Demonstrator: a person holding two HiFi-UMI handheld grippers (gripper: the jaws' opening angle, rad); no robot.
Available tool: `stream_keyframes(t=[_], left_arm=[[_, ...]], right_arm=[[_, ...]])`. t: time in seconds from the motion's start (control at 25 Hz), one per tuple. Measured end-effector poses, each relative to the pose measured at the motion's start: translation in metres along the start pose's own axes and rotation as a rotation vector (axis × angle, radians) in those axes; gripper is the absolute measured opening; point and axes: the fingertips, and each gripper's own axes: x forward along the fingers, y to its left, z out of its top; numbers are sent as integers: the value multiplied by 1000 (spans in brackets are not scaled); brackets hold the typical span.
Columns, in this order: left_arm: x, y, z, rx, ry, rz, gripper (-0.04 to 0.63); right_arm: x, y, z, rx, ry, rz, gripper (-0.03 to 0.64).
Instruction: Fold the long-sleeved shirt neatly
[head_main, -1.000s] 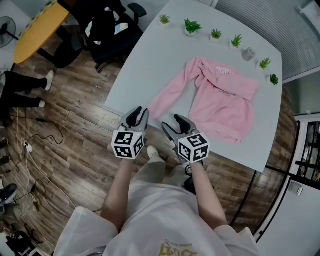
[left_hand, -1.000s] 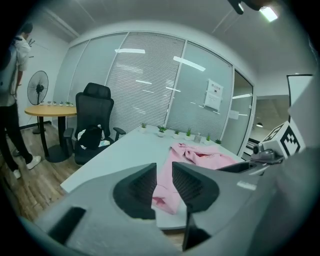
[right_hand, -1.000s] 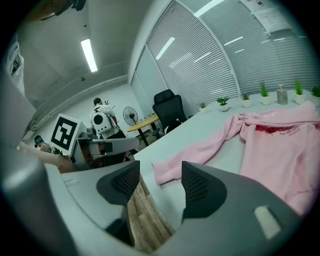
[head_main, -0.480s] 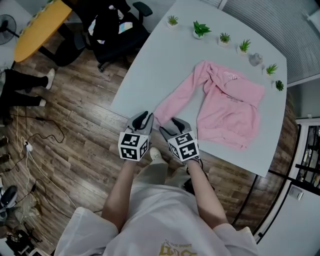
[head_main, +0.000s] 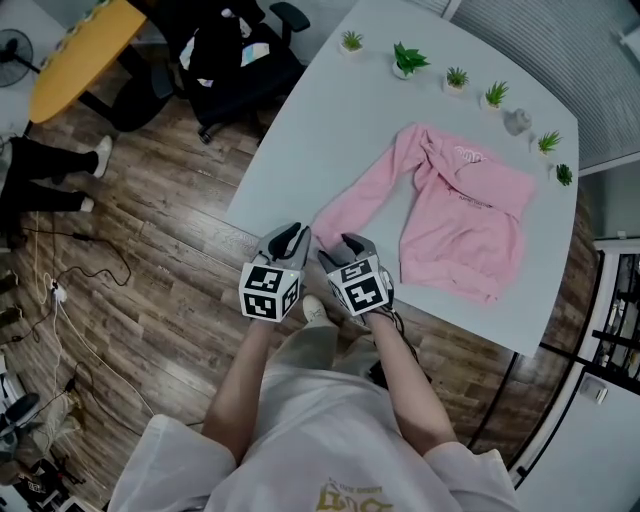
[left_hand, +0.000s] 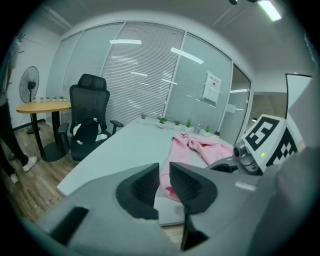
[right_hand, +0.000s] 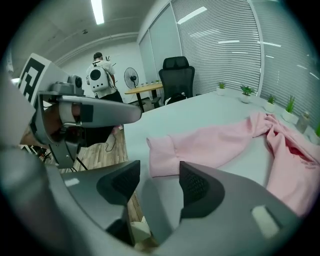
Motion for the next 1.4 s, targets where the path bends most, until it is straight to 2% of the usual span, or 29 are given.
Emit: stream_keyframes(t=[0.24, 0.56, 0.88, 1.12, 1.4], left_arm=[[-2, 2, -3, 1, 11, 6, 61], [-6, 7, -3, 0, -1, 35, 44], [-9, 7, -1, 0, -4, 40, 43], [-4, -4, 0, 55, 21, 12, 57], [-2, -15, 9, 35, -4, -12, 58]], right_arm=[[6, -7, -1, -18, 30, -70, 220], [7, -21, -3, -36, 15, -135, 52], [-6, -23, -3, -41, 10, -115, 37], [-26, -33, 3, -57, -12, -130, 37], [-54, -46, 23, -65, -55, -138, 38]])
